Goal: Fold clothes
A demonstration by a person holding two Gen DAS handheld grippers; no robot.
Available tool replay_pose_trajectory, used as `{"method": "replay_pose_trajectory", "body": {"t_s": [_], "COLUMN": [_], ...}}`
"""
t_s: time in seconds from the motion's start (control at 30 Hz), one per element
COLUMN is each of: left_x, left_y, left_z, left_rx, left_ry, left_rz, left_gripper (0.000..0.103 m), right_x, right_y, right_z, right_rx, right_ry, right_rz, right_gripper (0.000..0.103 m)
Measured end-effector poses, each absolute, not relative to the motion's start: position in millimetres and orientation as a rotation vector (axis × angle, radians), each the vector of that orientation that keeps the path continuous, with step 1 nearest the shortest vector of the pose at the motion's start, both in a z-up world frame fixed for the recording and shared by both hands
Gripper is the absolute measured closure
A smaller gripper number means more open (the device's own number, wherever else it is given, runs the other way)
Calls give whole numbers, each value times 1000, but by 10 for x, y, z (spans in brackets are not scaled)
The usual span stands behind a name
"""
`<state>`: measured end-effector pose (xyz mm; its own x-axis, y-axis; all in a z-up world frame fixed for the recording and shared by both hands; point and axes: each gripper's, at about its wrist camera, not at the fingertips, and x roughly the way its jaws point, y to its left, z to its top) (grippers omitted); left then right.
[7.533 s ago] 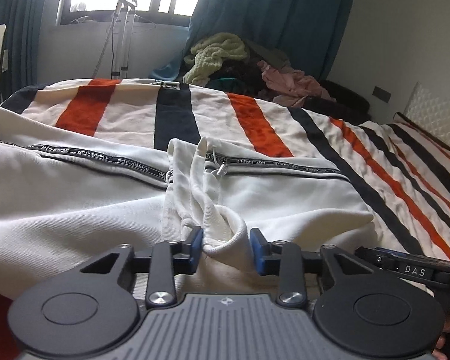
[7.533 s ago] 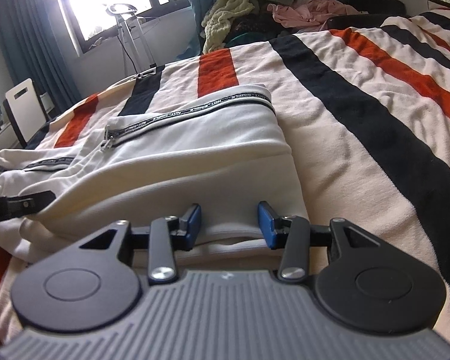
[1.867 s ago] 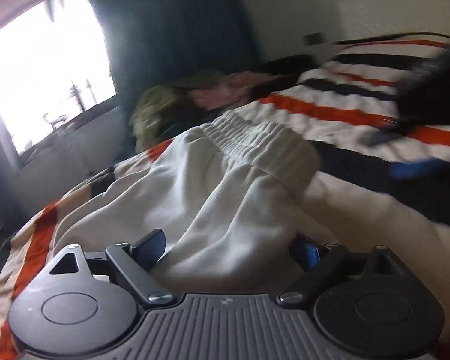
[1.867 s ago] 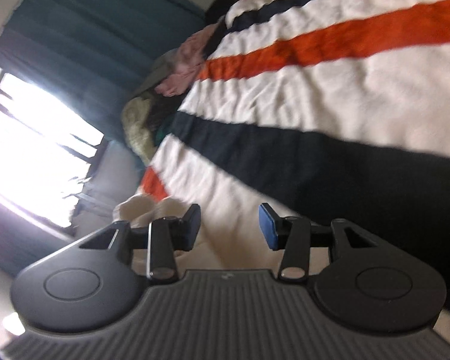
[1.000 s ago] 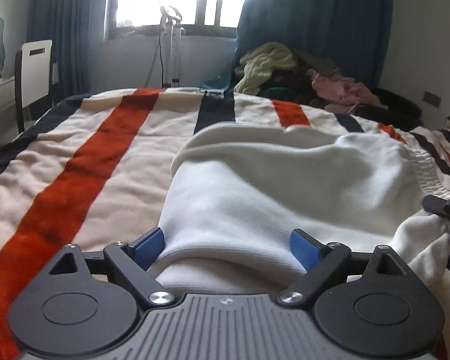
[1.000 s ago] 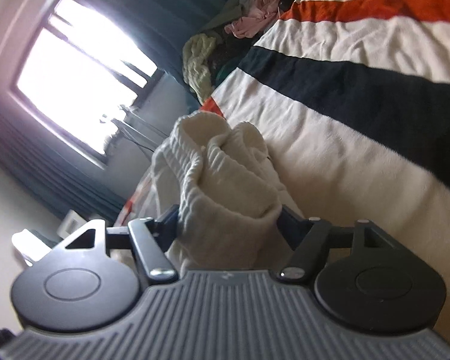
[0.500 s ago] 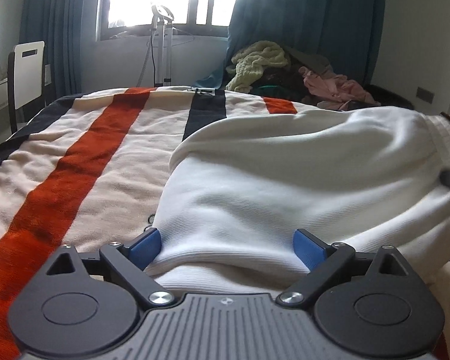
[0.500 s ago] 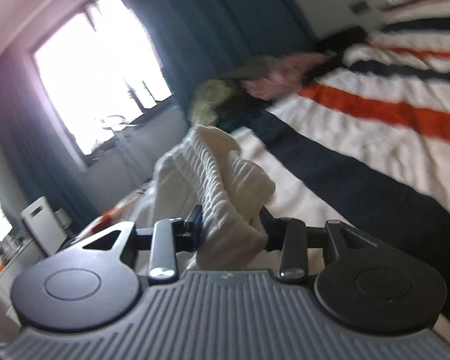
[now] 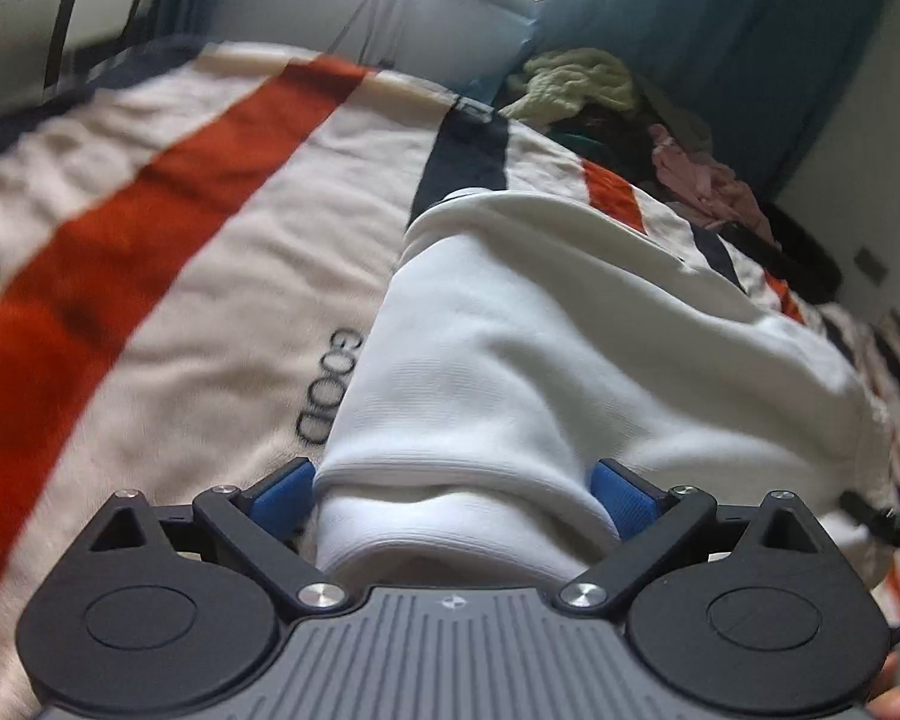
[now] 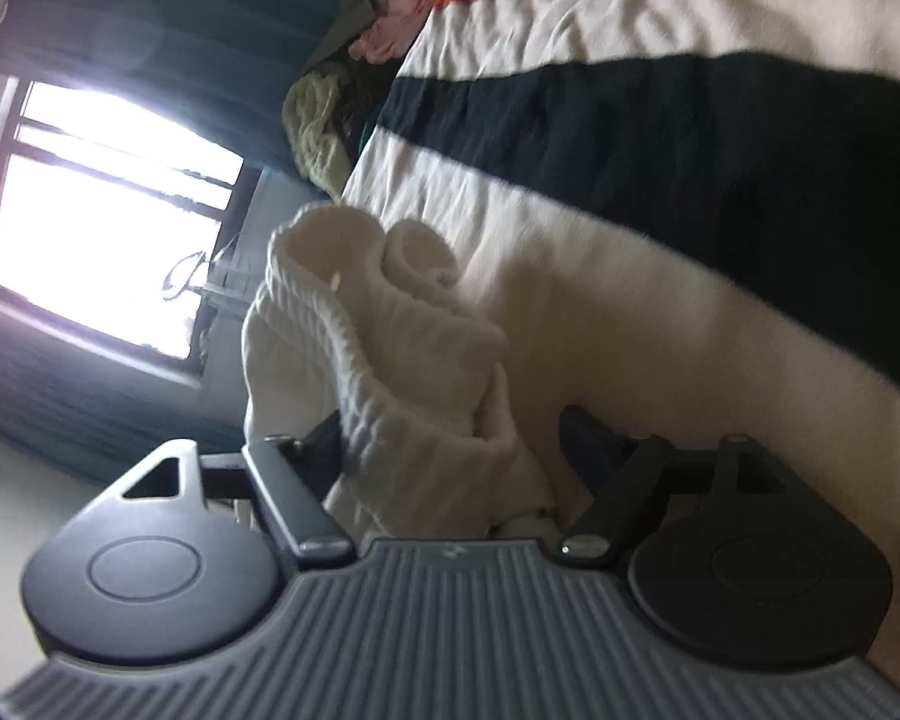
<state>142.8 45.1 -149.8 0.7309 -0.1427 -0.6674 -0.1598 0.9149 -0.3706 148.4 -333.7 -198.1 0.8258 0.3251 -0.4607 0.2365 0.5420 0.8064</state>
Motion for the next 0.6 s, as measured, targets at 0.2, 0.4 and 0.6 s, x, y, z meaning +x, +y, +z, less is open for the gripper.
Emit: {"method": "replay_pose_trajectory", "body": {"t_s": [0.2, 0.4, 0.6], "left_x": [1410, 1422, 1443], "left_y": [613, 645, 715], "left_z": [-1499, -1492, -1545], "left_rx": [-502, -511, -602], "left_ry": [744, 739, 734], "left_rz": [33, 43, 26], "left_gripper": [7, 6, 6], "right_x": [1540, 1563, 1574], "right_y": [-3189, -3059, -3087], "right_z": [-1938, -1846, -1784], "right_rx": [929, 869, 929], "right_ry": [682, 706, 622], "right_rz": [100, 142, 235], "right_gripper": [24, 21, 21]}}
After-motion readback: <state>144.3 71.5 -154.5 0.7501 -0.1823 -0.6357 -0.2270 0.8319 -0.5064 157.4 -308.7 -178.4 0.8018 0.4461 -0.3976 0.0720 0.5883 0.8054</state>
